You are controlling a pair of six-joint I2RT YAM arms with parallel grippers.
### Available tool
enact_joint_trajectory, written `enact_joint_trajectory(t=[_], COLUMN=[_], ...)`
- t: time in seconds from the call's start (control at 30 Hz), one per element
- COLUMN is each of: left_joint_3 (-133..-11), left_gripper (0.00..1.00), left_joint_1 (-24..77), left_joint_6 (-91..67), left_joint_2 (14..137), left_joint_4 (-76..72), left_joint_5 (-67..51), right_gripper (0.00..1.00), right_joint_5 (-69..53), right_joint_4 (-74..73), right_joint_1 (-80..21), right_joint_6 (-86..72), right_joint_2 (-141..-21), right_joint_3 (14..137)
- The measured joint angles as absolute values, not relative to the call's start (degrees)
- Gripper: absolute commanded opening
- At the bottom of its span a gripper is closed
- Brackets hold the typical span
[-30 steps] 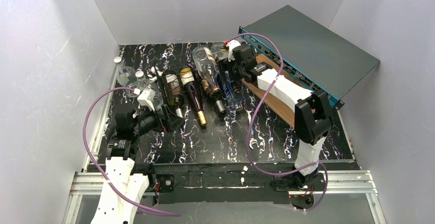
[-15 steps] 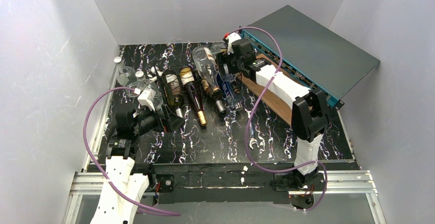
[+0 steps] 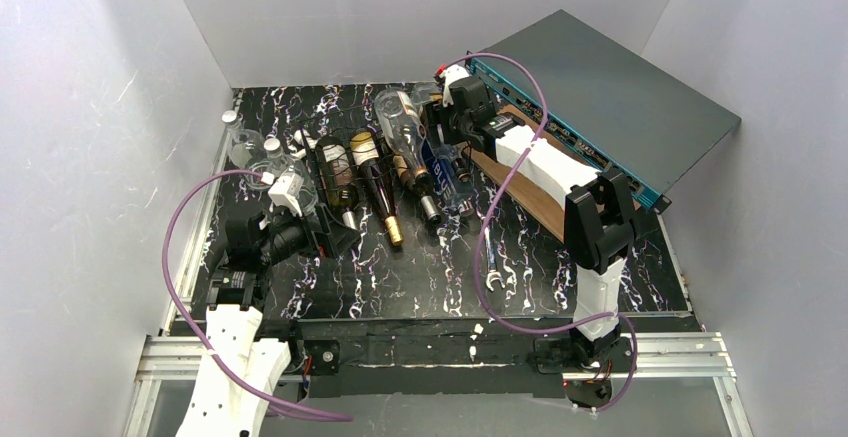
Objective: Take the wine bottle off the wine rack
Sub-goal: Pick up the wine bottle from the wine rack.
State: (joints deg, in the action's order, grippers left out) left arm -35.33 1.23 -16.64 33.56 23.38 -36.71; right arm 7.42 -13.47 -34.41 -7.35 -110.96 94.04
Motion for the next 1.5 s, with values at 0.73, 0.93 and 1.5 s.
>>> enact_joint_trajectory(t=[0.73,0.93,1.5], left_joint_3=[-35.33,-35.33,-35.31], left_gripper=[0.98,0.98,0.98], left_joint_1=[1.23,1.23,1.23], left_joint_6=[-16.64,-16.64,-16.97], left_joint_2=[33.54,33.54,33.54], left_joint_4=[23.38,23.38,22.46], left_joint_5=[-36.91,-36.91,-39.92], right_gripper=[0.01,0.01,0.01], right_joint_5=[8.12,7.81,7.16], right_joint_4=[-15.35,-15.77,-14.90], right_joint_1=[-34.46,-34.35,-33.89], right_joint_6=[-5.39,-4.80,-4.54], right_joint_2=[-106.28,-102.72,-100.73], right_joint_3=[93.78,92.18,89.17])
